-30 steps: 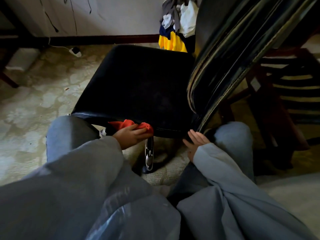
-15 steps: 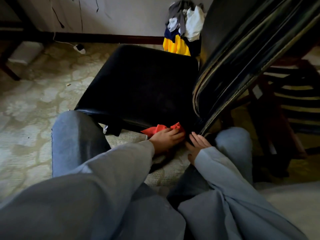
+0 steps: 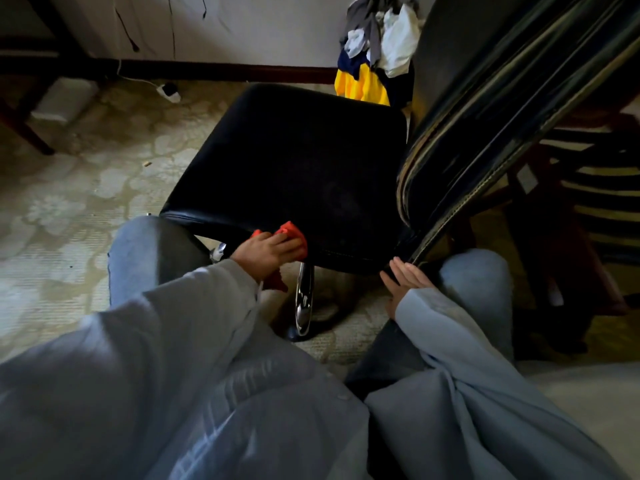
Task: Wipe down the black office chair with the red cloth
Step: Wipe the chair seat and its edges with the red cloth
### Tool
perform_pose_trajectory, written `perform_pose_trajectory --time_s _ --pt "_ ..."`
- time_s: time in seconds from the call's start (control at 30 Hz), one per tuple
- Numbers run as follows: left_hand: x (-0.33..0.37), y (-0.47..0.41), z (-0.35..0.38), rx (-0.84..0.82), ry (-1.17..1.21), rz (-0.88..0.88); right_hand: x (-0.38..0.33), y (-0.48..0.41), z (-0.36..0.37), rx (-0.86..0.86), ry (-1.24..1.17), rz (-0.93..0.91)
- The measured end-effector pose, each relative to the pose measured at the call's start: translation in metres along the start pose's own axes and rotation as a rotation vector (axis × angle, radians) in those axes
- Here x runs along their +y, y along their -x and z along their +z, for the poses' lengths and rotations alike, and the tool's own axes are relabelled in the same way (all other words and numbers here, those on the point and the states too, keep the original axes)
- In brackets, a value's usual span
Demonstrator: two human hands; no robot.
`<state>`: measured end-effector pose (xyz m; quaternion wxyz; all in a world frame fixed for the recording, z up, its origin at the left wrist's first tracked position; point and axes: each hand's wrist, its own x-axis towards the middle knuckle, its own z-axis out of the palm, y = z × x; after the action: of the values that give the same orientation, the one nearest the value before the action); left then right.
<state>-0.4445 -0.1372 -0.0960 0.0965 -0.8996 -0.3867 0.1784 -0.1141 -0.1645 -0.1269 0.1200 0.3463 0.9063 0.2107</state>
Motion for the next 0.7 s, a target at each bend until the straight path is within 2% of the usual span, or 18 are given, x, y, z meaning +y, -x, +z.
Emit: perform_pose_trajectory --time_s 0.1,0.17,0.2,0.3,0.33,0.37,0.5,0.6,0.7 --pt "-0.012 0.008 -0.005 -0.084 0.014 -0.128 0.001 0.0 0.004 -0.036 -0.006 -0.033" --pt "-0.014 0.013 -0.007 -0.12 0.133 -0.259 0.0 0.0 0.003 -0.032 -0.021 -0.036" --pt "-0.015 0.016 -0.004 -0.021 0.281 -0.369 -0.001 0.0 0.002 -0.012 -0.011 -0.03" --pt "-0.021 0.017 0.004 0.539 0.768 -0.871 -0.004 0.0 -0.004 -0.013 -0.045 0.024" --pt "-0.025 0.016 0.006 0.628 0.858 -1.04 -0.005 0.0 -0.005 -0.046 -0.066 0.035" --pt "-0.027 0.013 0.005 0.643 0.908 -1.153 -0.005 -0.001 -0.005 -0.083 -0.076 0.053" --pt "0.002 -0.012 0.002 0.483 1.03 -1.226 -0.01 -0.004 0.001 -0.244 -0.151 0.122" --pt "0.034 -0.032 -0.001 0.486 1.055 -1.287 -0.008 -0.007 -0.021 -0.311 -0.17 0.298" --pt "0.061 -0.048 -0.011 0.431 1.027 -1.22 -0.007 -0.011 -0.031 -0.377 -0.236 0.402"
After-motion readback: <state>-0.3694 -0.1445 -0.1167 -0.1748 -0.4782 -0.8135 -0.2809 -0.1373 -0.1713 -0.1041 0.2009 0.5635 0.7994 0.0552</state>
